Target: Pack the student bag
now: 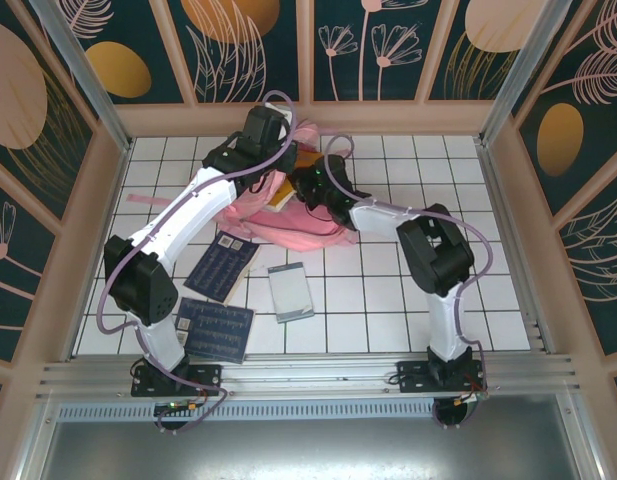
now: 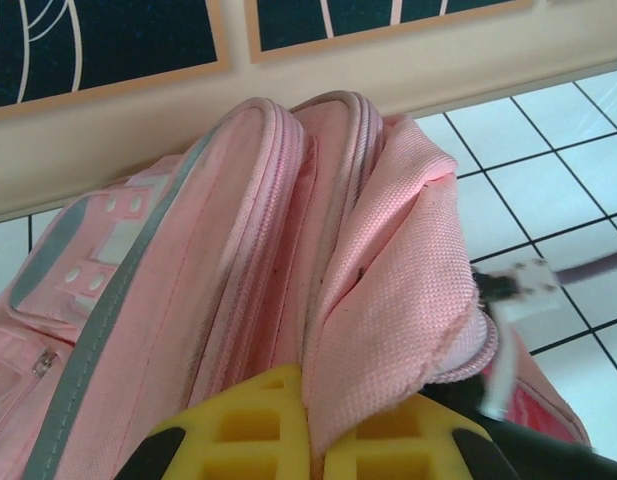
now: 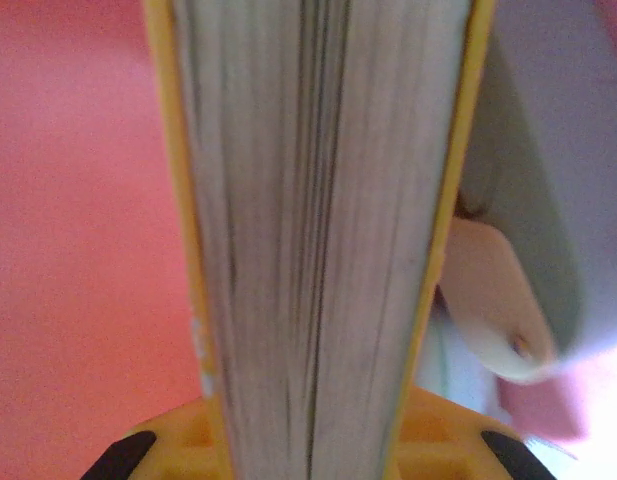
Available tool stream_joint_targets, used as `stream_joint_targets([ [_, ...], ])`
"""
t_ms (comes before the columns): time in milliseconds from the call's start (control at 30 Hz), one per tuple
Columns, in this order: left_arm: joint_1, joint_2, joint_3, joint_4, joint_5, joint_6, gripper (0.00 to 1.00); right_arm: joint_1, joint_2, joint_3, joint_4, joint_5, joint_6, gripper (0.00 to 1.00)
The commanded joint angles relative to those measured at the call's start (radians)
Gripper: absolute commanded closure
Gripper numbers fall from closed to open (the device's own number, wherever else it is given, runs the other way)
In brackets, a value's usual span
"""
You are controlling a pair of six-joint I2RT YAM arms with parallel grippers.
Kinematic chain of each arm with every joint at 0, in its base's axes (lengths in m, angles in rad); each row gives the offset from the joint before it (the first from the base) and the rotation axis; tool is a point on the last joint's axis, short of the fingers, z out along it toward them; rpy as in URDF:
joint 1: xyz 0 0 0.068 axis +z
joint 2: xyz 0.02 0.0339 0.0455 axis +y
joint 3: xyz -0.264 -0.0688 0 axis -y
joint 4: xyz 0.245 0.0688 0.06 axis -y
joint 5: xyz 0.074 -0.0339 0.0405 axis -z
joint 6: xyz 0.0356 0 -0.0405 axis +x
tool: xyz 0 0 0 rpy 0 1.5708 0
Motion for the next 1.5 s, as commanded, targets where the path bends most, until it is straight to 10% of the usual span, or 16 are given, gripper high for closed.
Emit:
stream_joint_targets([
  [0,-0.003,-0.082,0.012,0.174,0.042,-0.022,1.00,-0.002,0.096,0.192,0.022,0.062,0.010,1.00],
  [400,0.056,-0.117,-0.024,0.190,0.110,-0.082,1.00,0.014,0.203,0.412,-0.063,0.042,-0.147,0.25],
  [900,0.117,-0.109,-0.072,0.228,0.232,-0.149,1.00,0.012,-0.174,0.049,-0.009,-0.062,-0.515,0.22],
  [1200,0.114,0.100,0.018,0.189,0.406,-0.179,0.96,-0.026,-0.612,-0.383,-0.239,0.303,-0.555,0.29],
  [1467,0.079,0.185,0.066,0.142,0.458,-0.219,0.53,-0.020,-0.892,-0.516,-0.363,0.439,-0.721,0.29],
])
